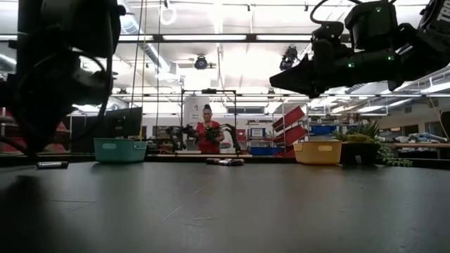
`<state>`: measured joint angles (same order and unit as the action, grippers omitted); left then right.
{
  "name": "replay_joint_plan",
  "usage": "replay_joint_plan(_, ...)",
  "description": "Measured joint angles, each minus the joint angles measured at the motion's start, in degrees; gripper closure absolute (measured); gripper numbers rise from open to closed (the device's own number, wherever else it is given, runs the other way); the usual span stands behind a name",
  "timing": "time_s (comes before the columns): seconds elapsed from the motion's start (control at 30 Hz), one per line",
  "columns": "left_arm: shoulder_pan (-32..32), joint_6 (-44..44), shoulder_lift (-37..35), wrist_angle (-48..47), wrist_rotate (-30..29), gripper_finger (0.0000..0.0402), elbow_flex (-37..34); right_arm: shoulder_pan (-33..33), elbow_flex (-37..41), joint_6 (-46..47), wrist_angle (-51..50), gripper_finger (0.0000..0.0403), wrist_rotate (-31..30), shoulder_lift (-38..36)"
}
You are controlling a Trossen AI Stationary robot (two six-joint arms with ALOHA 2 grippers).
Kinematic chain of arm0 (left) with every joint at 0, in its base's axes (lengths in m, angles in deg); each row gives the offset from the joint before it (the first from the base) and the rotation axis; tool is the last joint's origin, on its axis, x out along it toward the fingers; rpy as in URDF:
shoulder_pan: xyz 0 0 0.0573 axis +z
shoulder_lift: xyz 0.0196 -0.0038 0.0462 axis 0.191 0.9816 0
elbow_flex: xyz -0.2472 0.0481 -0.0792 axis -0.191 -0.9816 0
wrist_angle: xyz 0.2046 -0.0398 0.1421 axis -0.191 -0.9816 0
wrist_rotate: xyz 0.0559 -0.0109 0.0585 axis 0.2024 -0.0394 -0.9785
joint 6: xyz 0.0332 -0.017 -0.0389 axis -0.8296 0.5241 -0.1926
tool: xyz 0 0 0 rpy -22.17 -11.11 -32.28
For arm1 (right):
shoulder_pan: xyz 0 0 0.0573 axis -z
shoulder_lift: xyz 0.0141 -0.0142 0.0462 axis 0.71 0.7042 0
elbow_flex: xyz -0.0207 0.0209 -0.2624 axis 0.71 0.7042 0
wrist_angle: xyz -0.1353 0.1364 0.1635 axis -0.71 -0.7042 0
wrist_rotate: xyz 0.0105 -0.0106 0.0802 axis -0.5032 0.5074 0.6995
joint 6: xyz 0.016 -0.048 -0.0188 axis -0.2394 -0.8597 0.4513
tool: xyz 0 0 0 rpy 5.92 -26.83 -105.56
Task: Sort batteries
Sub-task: Put the silver battery into the blue bin
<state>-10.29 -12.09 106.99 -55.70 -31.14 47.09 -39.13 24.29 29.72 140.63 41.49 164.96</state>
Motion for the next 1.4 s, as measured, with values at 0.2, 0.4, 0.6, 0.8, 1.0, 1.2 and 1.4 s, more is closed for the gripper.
replay_joint_plan(0.2, 2.7, 5.2, -2.6, 0.1, -4.9, 0.0396, 1.8, 0.1, 0.0, 0.9, -0.1, 0.0254, 0.0, 0.0)
replay_joint_plan(0.4, 8.5, 5.6, -3.9, 0.9, -10.0, 0.0401, 4.1, 0.3, 0.0, 1.5, -0.1, 0.0254, 0.0, 0.0)
replay_joint_plan(0.6, 15.5, 3.8, -4.1, 0.7, -12.2, 0.0401, 5.5, 0.3, 0.0, 1.5, -0.9, 0.0254, 0.0, 0.0)
replay_joint_plan(0.8, 19.4, 0.8, -4.1, 0.2, -12.8, 0.0394, 7.9, 0.3, 0.0, 1.6, -2.2, 0.0254, 0.0, 0.0)
replay_joint_plan(1.0, 22.9, 3.7, -4.2, -1.9, -19.8, 0.0391, 11.0, 0.3, 0.1, 1.8, -3.0, 0.0254, -1.5, 0.0)
replay_joint_plan(1.2, 26.3, 4.2, -4.1, -3.2, -17.0, 0.0349, 7.9, 0.2, 0.1, 2.6, -3.1, 0.0254, -1.5, 0.0)
replay_joint_plan(1.4, 27.6, 11.0, -4.0, -2.7, -11.0, 0.0269, 1.7, -0.6, 0.1, 2.8, -3.6, 0.0254, -1.5, 0.0)
